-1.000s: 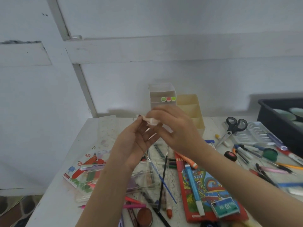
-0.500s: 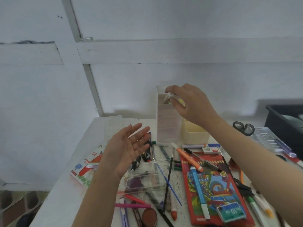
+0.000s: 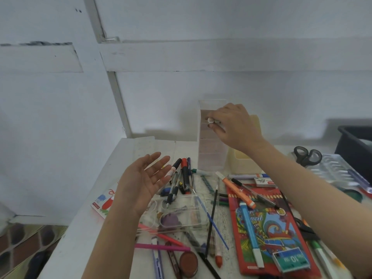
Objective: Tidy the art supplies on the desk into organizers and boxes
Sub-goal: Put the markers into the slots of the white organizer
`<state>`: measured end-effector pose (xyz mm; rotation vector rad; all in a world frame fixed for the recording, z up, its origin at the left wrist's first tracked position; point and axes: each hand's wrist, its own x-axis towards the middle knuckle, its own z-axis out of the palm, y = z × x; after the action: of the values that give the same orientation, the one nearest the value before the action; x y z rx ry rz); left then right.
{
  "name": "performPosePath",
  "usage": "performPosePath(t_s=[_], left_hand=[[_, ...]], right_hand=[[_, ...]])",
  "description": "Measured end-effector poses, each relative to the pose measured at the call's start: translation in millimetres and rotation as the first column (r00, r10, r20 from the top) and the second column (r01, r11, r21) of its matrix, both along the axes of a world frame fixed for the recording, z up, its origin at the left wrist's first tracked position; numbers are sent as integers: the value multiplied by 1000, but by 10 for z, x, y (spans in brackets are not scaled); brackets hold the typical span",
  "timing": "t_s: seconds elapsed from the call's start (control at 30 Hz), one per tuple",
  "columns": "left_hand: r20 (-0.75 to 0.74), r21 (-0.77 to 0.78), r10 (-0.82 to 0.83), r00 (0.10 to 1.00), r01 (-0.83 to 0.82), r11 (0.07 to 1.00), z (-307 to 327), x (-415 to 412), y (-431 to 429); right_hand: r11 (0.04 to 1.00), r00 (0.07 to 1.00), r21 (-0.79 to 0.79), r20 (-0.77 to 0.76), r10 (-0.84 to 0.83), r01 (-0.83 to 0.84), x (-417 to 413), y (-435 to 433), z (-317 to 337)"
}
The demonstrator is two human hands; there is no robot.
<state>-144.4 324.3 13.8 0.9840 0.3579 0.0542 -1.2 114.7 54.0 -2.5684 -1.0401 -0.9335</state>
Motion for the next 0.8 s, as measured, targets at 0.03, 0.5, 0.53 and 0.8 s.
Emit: performPosePath(t_s=[0.03,0.5,0.53,0.8], left_hand=[[-5,35,9,1000,-9,999,0,-1,0],[-48,588,193,980,-128,799,-59,-20,28],[-49,606,200,979,-130,785,-78,-26,39],[-80,717,179,981,-68,693,-238,-94,55]], right_hand=[[1000,1000,2,3,-6,6,0,7,-6],[995,997,104,83,-3,-6,-423,5,-147],[991,994,131,107,9,-23,-483,-4,-167],[970,987,183,36,154,-158,-918,-95,-434]])
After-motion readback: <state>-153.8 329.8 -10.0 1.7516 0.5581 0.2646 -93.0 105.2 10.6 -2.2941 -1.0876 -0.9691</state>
